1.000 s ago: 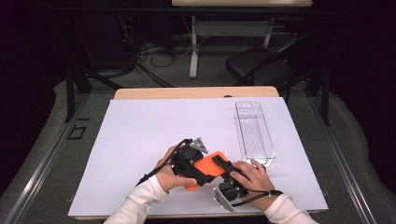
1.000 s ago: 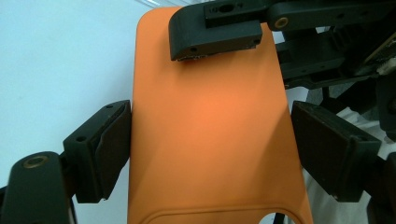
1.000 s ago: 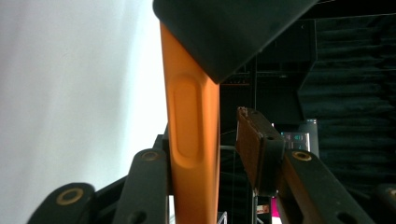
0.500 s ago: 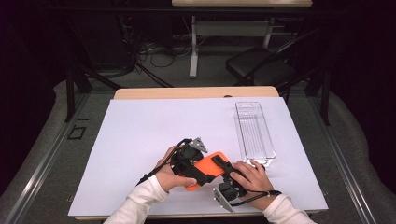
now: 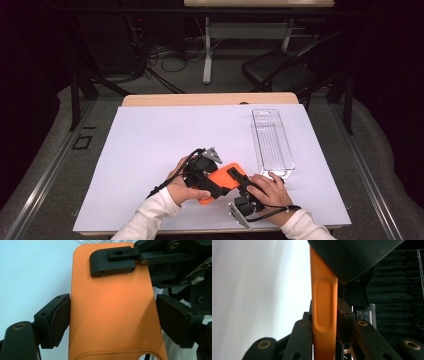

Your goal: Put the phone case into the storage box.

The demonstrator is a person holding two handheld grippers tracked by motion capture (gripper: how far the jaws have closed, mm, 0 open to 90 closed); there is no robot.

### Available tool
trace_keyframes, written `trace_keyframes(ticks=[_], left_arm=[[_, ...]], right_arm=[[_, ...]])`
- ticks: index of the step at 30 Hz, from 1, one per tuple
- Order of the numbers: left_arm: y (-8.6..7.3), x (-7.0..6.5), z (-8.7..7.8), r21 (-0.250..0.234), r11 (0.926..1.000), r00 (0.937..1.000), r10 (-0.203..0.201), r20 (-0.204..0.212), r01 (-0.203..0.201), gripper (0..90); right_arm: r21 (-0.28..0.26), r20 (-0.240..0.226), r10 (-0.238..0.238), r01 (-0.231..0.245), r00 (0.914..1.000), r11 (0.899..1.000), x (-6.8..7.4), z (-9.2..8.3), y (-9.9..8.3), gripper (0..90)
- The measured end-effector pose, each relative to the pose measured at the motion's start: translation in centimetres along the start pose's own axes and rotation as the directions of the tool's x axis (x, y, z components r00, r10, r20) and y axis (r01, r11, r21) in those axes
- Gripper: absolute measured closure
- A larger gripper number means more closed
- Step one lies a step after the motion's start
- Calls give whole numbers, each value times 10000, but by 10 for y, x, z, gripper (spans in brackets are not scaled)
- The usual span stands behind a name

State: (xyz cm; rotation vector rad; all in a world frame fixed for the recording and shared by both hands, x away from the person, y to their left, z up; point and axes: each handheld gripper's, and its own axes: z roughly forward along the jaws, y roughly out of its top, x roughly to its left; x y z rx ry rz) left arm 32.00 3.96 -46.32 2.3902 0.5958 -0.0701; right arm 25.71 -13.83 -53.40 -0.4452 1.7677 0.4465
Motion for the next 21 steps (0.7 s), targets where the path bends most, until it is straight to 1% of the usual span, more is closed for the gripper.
trace_keyframes(ticks=[6,9,21], left_arm=[[0,0,1,44,10000,10000,-42,-10,42,155],[0,1,0,25,10000,9999,-77,99,77,155],[0,2,0,-51,9997,9995,-249,209,250,155]], right_arm=[[-3,-48,-16,16,10000,10000,1,1,0,791],[-10,-37,-19,19,10000,10000,1,1,-1,800],[14,48,21,-21,10000,10000,1,-1,-1,841]])
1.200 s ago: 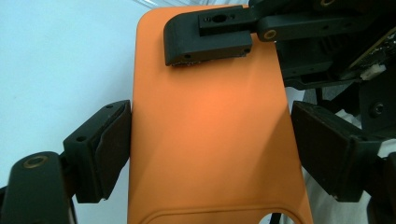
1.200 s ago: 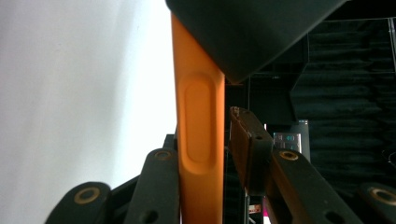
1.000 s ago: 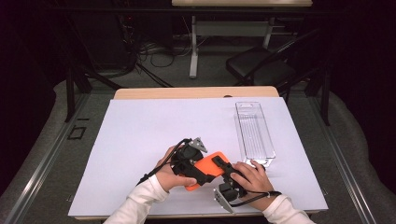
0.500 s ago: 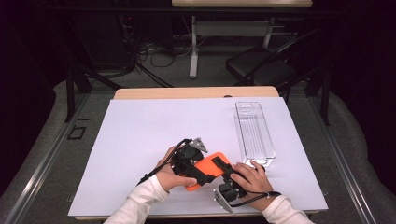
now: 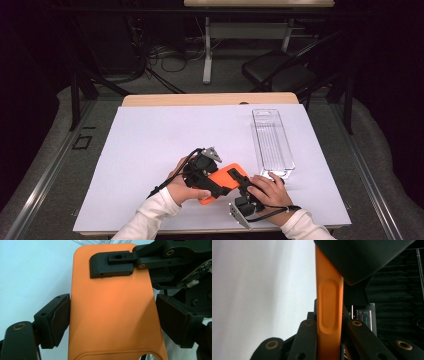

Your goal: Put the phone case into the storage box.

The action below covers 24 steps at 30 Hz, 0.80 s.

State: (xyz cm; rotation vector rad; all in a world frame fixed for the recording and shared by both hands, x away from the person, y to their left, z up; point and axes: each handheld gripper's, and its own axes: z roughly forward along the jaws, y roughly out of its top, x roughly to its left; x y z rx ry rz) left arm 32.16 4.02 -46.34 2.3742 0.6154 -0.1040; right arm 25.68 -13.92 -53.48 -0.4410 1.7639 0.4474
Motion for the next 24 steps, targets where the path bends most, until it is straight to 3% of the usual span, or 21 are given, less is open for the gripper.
trace_keyframes(ticks=[15,24], left_arm=[[0,1,1,59,9998,9997,-194,126,193,155],[0,1,0,-94,9994,9993,-324,204,326,155]], right_arm=[[-13,282,-302,302,9991,9995,2,0,0,861],[-29,446,-193,195,9988,9998,2,-1,-2,866]])
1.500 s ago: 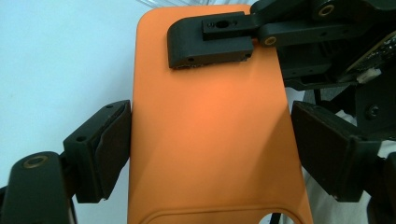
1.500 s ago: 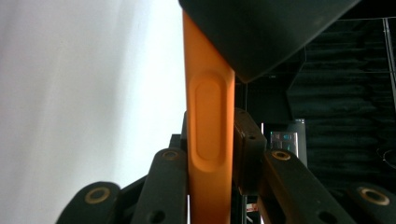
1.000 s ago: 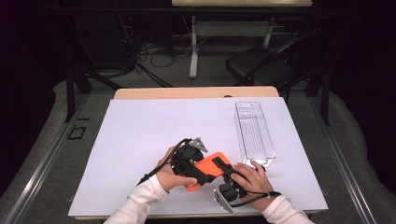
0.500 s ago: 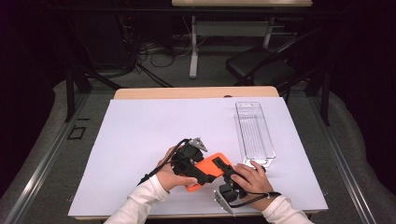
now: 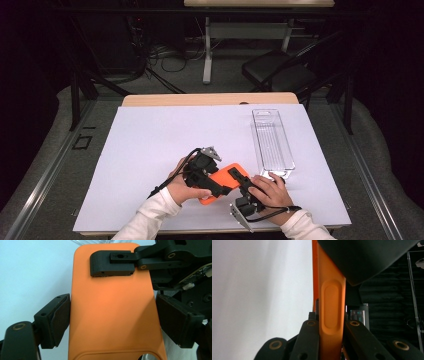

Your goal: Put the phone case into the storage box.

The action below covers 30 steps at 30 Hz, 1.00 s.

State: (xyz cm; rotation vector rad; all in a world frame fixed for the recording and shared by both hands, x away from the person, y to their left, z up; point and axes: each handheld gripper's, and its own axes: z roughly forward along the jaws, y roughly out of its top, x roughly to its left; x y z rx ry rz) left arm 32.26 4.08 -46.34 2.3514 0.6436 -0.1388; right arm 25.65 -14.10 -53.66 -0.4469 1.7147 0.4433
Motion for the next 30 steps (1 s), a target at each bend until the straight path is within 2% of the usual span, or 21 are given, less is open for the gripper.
trace_keyframes(ticks=[8,13,25,30], left_arm=[[0,0,0,-115,9999,10000,21,30,-21,154],[0,-1,0,-159,9997,9996,182,-227,-186,154],[0,2,-4,-478,9989,9999,-37,-115,32,145],[0,3,-7,-629,9980,9997,-104,-215,91,146]], right_arm=[[0,36,-69,69,10000,10000,-1,0,-1,866],[43,-29,-8,8,10000,10000,0,0,-1,866],[124,-167,92,-90,9998,9999,2,1,-3,866],[178,-205,130,-126,9997,9998,2,1,-5,865]])
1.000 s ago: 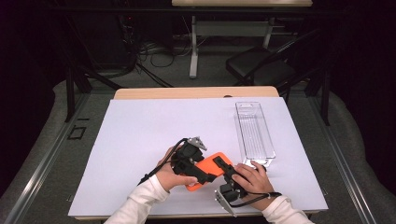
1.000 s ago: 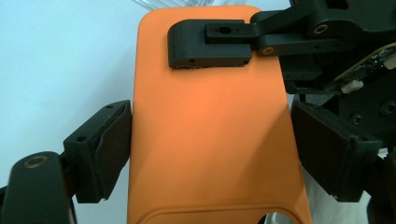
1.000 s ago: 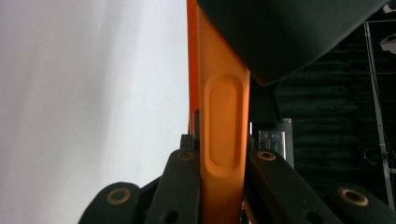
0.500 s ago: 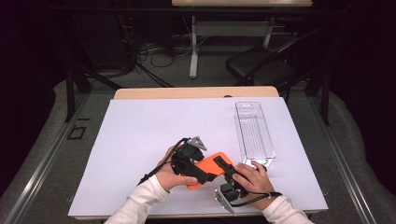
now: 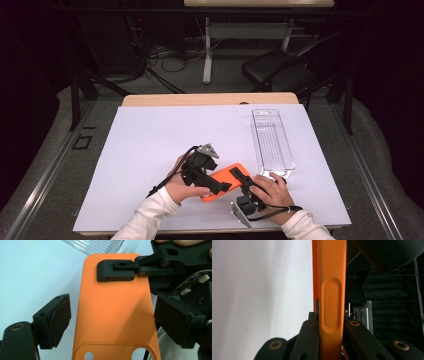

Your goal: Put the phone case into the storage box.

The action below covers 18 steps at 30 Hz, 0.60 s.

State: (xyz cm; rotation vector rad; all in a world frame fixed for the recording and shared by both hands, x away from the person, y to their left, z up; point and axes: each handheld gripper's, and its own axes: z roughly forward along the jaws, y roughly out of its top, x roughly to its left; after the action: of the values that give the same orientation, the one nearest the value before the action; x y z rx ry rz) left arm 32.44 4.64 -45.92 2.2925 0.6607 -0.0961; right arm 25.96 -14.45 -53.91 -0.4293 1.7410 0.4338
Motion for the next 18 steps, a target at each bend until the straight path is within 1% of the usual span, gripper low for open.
trace_keyframes(ticks=[4,6,8,9,11,13,15,16,18], left_arm=[[0,1,-3,-114,9999,9999,-52,-113,51,146],[0,1,-5,-182,9998,9999,-39,-97,38,146],[1,1,-6,-237,9997,10000,-25,-70,23,147],[1,1,-7,-237,9997,9999,-29,-133,25,147],[0,2,-8,-286,9996,10000,-60,-39,59,147],[0,3,-9,-334,9994,9999,-86,-127,82,147],[0,3,-10,-387,9992,9999,-131,-105,127,147],[0,3,-11,-352,9993,9997,-145,-187,138,147],[0,4,-13,-398,9991,9998,-127,-151,121,147]], right_arm=[[66,-1,20,-20,10000,10000,0,0,-1,865],[83,-9,102,-102,9999,9999,0,0,-2,865],[68,-23,86,-86,10000,9999,0,0,-2,865],[59,-30,96,-96,9999,9999,0,0,-3,865],[69,-37,55,-55,10000,10000,0,0,-3,866],[97,-46,120,-120,9999,9999,0,0,-3,866],[90,-44,146,-146,9999,9999,0,0,-3,866],[96,-58,153,-153,9999,9998,-1,0,-4,866],[117,-60,206,-205,9998,9997,0,0,-4,865]])
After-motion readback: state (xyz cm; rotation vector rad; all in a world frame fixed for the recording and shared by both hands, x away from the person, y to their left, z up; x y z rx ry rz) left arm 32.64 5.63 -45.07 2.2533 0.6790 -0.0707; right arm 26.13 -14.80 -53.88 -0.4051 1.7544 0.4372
